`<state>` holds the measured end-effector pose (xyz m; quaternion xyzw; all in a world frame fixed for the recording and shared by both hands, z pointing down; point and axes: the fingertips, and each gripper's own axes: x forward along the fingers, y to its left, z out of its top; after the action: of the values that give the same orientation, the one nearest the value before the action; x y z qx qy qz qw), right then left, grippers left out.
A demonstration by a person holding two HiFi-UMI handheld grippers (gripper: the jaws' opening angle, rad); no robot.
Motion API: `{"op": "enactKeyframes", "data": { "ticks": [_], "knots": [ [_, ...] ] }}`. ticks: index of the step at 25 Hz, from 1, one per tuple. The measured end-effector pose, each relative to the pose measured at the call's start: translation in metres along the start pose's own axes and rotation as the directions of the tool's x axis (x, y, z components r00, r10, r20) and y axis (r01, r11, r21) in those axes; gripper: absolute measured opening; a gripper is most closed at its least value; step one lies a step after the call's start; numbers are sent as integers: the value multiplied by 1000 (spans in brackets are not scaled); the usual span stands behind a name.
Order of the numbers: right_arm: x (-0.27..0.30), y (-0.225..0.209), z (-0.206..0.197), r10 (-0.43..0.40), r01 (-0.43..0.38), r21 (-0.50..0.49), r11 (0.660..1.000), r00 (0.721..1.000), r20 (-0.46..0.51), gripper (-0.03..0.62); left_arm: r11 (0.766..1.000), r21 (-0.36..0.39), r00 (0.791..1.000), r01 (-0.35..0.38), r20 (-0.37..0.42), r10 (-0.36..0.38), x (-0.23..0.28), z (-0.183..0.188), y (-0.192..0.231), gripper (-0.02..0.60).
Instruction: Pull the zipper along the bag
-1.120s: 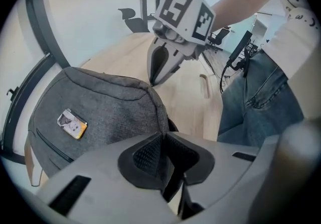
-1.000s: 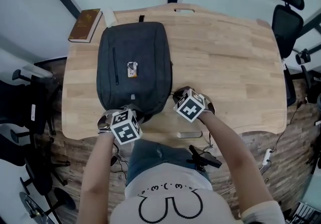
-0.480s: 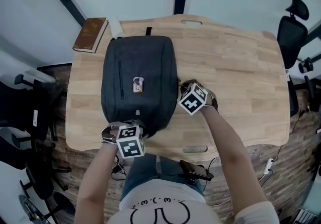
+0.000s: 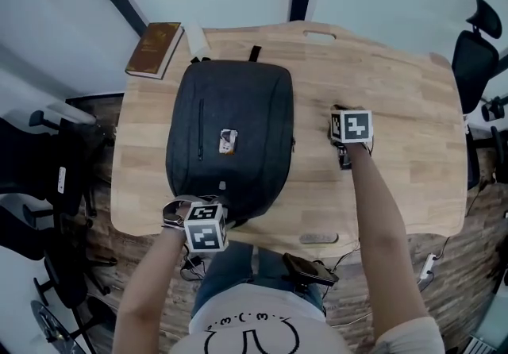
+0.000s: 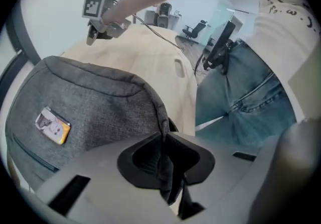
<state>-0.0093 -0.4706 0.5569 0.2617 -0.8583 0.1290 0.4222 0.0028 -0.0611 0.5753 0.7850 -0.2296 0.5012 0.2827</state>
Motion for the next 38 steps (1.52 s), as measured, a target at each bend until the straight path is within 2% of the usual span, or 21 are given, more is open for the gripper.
{"op": "enactKeyframes", "data": {
  "ticks": [4, 7, 10, 13, 16, 18, 20, 22, 25, 30, 34, 36, 38],
  "knots": [
    [-5, 41, -12, 83, -83, -144, 986, 997, -10, 49, 997, -43, 997, -59, 55, 61, 1, 6, 7, 37],
    [-19, 62, -11, 132, -127, -193, 973, 991, 14, 49, 993, -74, 993, -91, 67, 96, -2, 9, 7, 44],
    [-34, 75, -4, 174, -159, -215, 964, 983, 51, 49, 982, -143, 985, -125, 100, 140, -9, 10, 6, 52],
    [-50, 83, -1, 199, -176, -229, 957, 977, 82, 49, 964, -221, 973, -146, 143, 180, -17, 12, 3, 125],
    [-67, 93, -3, 218, -188, -233, 954, 970, 111, 49, 943, -281, 950, -180, 199, 241, -31, 16, 7, 132],
    [-78, 100, -6, 219, -185, -233, 955, 967, 130, 49, 926, -323, 926, -197, 250, 284, -45, 19, 13, 132],
    [-92, 107, -6, 210, -172, -227, 959, 965, 156, 49, 905, -348, 894, -247, 278, 351, -61, 18, 25, 128],
    [-107, 115, -4, 197, -154, -221, 963, 962, 190, 49, 868, -368, 848, -335, 284, 448, -80, 13, 43, 39],
    [-136, 130, 2, 172, -119, -215, 969, 953, 251, 49, 798, -427, 754, -424, 322, 573, -111, 6, 64, 18],
    [-208, 173, 14, 140, -49, -232, 972, 908, 395, 49, 671, -513, 559, -536, 379, 737, -177, -3, 71, 17],
    [-257, 211, 25, 100, 27, -236, 971, 854, 510, 49, 568, -576, 392, -588, 410, 823, -228, -10, 63, 16],
    [-276, 230, 28, 97, 28, -212, 977, 824, 559, 49, 525, -601, 323, -603, 418, 849, -251, -15, 57, 16],
    [-292, 246, 28, 99, 12, -181, 983, 797, 595, 49, 494, -619, 265, -610, 429, 864, -270, -19, 47, 15]
  ]
}}
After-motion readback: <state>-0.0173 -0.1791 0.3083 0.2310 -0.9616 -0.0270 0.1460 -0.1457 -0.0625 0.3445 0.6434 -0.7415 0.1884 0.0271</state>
